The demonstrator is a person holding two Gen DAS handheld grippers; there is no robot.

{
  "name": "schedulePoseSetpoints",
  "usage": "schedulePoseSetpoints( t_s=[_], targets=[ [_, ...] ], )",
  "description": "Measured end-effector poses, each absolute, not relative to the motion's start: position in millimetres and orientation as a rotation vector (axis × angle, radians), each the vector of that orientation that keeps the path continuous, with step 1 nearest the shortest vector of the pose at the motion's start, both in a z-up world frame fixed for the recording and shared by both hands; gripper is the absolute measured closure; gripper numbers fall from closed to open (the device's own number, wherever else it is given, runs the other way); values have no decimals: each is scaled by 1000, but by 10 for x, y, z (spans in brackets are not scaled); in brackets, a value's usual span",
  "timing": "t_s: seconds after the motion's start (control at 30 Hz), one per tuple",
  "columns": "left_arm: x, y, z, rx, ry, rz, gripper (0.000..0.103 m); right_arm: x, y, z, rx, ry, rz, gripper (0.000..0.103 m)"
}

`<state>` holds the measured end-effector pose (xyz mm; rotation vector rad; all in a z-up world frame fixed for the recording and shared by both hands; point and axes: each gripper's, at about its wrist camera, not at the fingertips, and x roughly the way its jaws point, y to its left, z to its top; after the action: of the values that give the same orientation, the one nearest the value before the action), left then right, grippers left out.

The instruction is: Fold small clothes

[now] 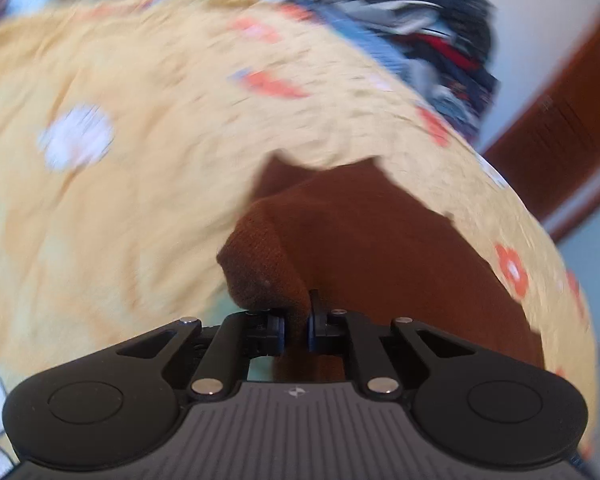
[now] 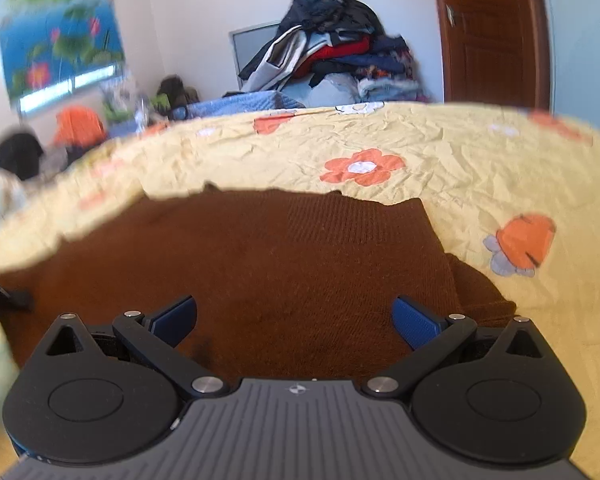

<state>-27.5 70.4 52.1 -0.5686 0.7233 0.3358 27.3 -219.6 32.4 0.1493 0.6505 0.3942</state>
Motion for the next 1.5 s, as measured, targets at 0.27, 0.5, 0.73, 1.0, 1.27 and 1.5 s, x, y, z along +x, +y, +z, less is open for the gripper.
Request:
schedulePoseSetpoints(
  t_s=[0.27, 0.5, 0.73, 1.0, 1.27, 1.5],
  targets=[
    [-213, -1380, 667, 153, 609, -224, 96, 443, -3319, 635, 819, 645, 455, 0],
    [-437, -1532, 363, 292, 613, -276, 96, 442, -3378, 357, 926, 791, 562, 0],
    [-425, -1524, 448, 347, 553, -219, 96, 842, -2986, 386, 911, 914, 698, 0],
    [-458, -1651, 320, 487, 536, -190, 63, 1191, -2597, 327, 739, 1086, 694, 0],
    [-380, -1787, 114, 632, 457, -214, 19, 1135, -2676, 298, 752, 1080, 700, 0],
    [-136, -1792, 142, 628, 426, -202, 94, 1223, -2642, 288, 739, 1116, 695, 0]
  ],
)
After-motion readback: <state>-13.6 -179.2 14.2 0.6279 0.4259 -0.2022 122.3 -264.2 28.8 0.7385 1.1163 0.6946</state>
